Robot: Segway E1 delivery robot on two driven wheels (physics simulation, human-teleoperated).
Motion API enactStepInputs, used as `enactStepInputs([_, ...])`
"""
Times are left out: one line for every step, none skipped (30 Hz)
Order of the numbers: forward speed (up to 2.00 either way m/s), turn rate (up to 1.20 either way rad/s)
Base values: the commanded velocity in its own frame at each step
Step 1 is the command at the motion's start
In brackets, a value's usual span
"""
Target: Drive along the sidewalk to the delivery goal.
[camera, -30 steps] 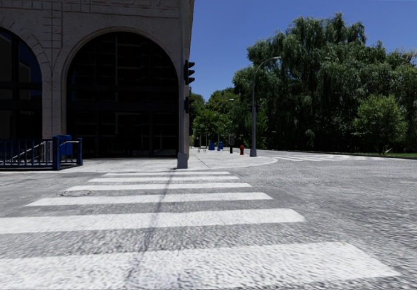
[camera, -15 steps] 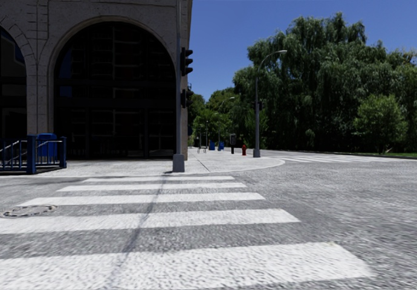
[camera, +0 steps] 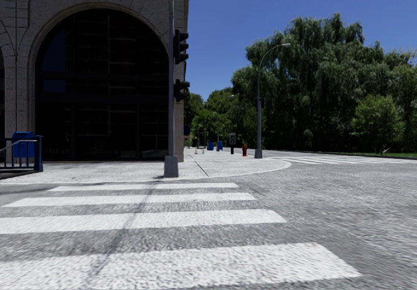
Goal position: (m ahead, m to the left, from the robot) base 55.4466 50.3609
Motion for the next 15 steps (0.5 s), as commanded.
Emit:
enactStepInputs([2.0, 0.0])
enactStepInputs([2.0, 0.0])
enactStepInputs([2.0, 0.0])
enactStepInputs([2.0, 0.0])
enactStepInputs([2.0, 0.0])
enactStepInputs([2.0, 0.0])
enactStepInputs([2.0, 0.0])
enactStepInputs([2.0, 0.0])
enactStepInputs([2.0, 0.0])
enactStepInputs([2.0, 0.0])
enactStepInputs([2.0, 0.0])
enactStepInputs([2.0, 0.0])
enactStepInputs([2.0, 0.0])
enactStepInputs([2.0, 0.0])
enactStepInputs([2.0, 0.0])
